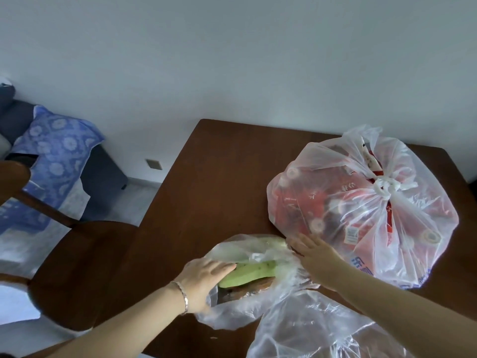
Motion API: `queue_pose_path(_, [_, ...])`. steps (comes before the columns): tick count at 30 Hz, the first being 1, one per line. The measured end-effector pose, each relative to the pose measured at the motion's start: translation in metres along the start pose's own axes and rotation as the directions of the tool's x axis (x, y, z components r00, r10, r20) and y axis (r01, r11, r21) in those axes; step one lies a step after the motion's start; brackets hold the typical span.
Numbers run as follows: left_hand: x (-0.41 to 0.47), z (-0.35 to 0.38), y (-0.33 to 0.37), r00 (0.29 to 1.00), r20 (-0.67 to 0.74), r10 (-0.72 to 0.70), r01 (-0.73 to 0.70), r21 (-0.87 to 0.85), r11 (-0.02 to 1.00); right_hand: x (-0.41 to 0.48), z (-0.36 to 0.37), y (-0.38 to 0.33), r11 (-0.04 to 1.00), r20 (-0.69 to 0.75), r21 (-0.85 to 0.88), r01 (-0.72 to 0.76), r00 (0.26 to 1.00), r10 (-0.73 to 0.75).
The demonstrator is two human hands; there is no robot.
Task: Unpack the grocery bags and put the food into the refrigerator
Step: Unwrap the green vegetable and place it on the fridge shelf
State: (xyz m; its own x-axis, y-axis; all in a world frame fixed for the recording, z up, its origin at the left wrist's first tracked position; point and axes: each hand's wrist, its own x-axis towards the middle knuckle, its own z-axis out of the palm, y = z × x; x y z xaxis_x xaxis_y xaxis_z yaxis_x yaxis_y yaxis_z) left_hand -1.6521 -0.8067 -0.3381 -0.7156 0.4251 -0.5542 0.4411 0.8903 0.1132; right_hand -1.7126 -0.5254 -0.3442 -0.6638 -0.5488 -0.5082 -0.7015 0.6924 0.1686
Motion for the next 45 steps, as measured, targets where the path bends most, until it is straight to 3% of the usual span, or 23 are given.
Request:
queue_pose_path(3, [0.009,0.018,0.006,0.978,-0.135,-0.161,0.127,-0.231,0.965,0.0,-0.01,-0.014,0.97,-0.031,0.204,-0.13,0.99,0.14])
queue_pose_path(4, [0.014,0.018,0.009,0.958,-0.178,-0.226,0.169,-0.29,0.942,-0.001,-0.019,-0.019,0.912,-0.069,0.357,-0.203,0.968,0.243])
queue_pose_path(6, [0.025,0.014,0.016,0.933,-0.177,-0.313,0.251,-0.301,0.92,-0.004,-0.037,-0.027,0.699,-0.207,0.675,-0.236,0.849,0.486])
queue_pose_path(7, [0.029,0.011,0.02,0.934,-0.152,-0.324,0.277,-0.267,0.923,-0.005,-0.044,-0.032,0.669,-0.339,0.724,-0.167,0.758,0.557])
queue_pose_path(8, [0.033,0.009,0.024,0.94,-0.122,-0.319,0.289,-0.215,0.933,-0.006,-0.049,-0.037,0.712,-0.489,0.698,-0.075,0.676,0.551])
queue_pose_path(10, [0.037,0.004,0.031,0.954,-0.078,-0.291,0.284,-0.091,0.955,-0.011,-0.054,-0.049,0.817,-0.739,0.54,0.201,0.578,0.346])
queue_pose_path(12, [0.035,-0.007,0.037,0.956,-0.084,-0.28,0.276,-0.053,0.96,-0.018,-0.057,-0.064,0.837,-0.753,0.384,0.39,0.657,0.039])
queue_pose_path(14, [0.025,-0.025,0.039,0.946,-0.152,-0.286,0.276,-0.084,0.957,-0.019,-0.053,-0.078,0.849,-0.585,0.334,0.409,0.797,-0.154])
queue_pose_path(16, [0.005,-0.05,0.037,0.92,-0.259,-0.294,0.273,-0.114,0.955,-0.008,-0.04,-0.09,0.877,-0.36,0.382,0.289,0.921,-0.147])
queue_pose_path(18, [-0.019,-0.069,0.031,0.876,-0.382,-0.294,0.266,-0.124,0.956,0.011,-0.027,-0.101,0.897,-0.156,0.385,0.218,0.973,-0.169])
queue_pose_path(21, [-0.043,-0.08,0.023,0.794,-0.513,-0.325,0.287,-0.155,0.945,0.031,-0.021,-0.117,0.944,-0.064,0.245,0.222,0.975,-0.213])
queue_pose_path(24, [-0.051,-0.075,0.015,0.741,-0.572,-0.352,0.252,-0.249,0.935,0.043,-0.014,-0.131,0.964,-0.085,0.125,0.233,0.971,-0.224])
queue_pose_path(28, [-0.052,-0.068,0.012,0.581,-0.652,-0.488,0.162,-0.495,0.854,0.047,-0.008,-0.141,0.972,-0.07,0.016,0.234,0.97,-0.232])
queue_pose_path(32, [-0.05,-0.074,0.018,0.461,-0.726,-0.51,0.053,-0.551,0.833,0.046,-0.008,-0.137,0.981,-0.023,-0.04,0.192,0.981,-0.193])
queue_pose_path(35, [-0.05,-0.086,0.027,0.359,-0.795,-0.489,-0.014,-0.529,0.849,0.043,-0.016,-0.121,0.986,-0.119,0.033,0.163,0.98,-0.158])
queue_pose_path(38, [-0.053,-0.098,0.034,0.275,-0.82,-0.501,-0.09,-0.541,0.836,0.019,-0.041,-0.095,0.957,-0.172,0.285,0.046,0.985,0.004])
queue_pose_path(41, [-0.054,-0.116,0.044,0.215,-0.863,-0.457,-0.156,-0.493,0.856,-0.01,-0.063,-0.066,0.858,-0.226,0.513,0.004,0.965,0.132])
queue_pose_path(45, [-0.053,-0.148,0.056,0.223,-0.891,-0.395,-0.274,-0.446,0.852,-0.062,-0.105,-0.036,0.683,-0.42,0.729,0.05,0.82,0.389])
